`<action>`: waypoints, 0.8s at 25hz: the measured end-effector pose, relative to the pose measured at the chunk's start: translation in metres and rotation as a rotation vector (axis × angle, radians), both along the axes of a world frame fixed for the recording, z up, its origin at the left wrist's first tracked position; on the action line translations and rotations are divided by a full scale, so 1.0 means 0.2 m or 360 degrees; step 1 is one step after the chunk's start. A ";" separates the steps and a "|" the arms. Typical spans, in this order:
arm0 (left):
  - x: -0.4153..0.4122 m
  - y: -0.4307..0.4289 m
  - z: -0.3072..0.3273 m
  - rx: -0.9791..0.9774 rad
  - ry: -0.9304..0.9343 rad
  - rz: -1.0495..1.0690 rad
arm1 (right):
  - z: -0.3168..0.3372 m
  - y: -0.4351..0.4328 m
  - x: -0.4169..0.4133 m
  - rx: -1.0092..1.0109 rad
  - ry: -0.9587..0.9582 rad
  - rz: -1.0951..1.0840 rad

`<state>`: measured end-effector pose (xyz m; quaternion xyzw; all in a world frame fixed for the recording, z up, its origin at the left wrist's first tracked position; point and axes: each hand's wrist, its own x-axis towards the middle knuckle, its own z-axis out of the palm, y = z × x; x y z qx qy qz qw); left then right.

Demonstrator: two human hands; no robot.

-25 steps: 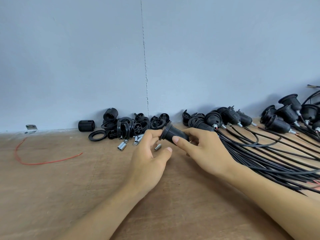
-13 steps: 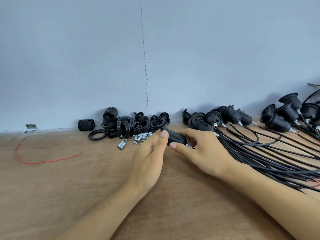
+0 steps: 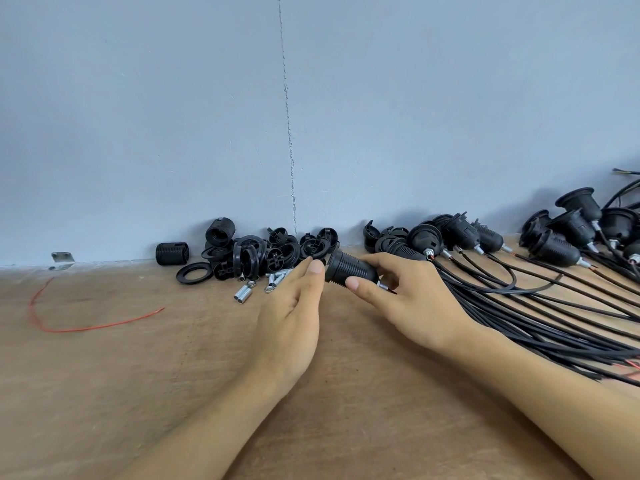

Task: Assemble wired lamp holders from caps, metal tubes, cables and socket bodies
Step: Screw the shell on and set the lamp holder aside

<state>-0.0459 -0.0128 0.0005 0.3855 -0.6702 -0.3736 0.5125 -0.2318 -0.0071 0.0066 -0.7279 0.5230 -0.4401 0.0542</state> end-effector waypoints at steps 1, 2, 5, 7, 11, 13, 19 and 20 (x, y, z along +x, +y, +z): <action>0.00 0.00 0.00 -0.0003 -0.0013 0.0013 | 0.00 0.00 0.00 -0.0010 -0.0003 -0.0004; 0.00 0.00 0.01 0.0004 -0.0014 0.0016 | 0.00 0.00 0.00 -0.0018 0.0003 0.0001; 0.00 0.00 0.00 0.0063 0.0031 -0.0024 | 0.02 0.02 0.02 -0.0026 0.0069 0.0053; 0.01 -0.01 -0.02 0.0071 0.0033 -0.0055 | 0.03 0.02 0.03 -0.0060 0.0110 0.0077; 0.02 -0.03 -0.03 0.0187 0.0240 -0.0119 | 0.00 0.02 0.02 -0.0007 0.0170 0.0092; 0.03 -0.04 -0.03 0.0259 0.0323 -0.0175 | -0.01 0.01 0.01 0.0034 0.0262 0.0102; 0.02 -0.02 -0.02 0.0115 0.0223 -0.0228 | -0.03 0.00 -0.01 0.0062 0.0333 -0.0116; 0.02 -0.01 -0.03 0.0107 0.0220 -0.0241 | -0.03 -0.01 -0.02 0.0066 0.0319 -0.0151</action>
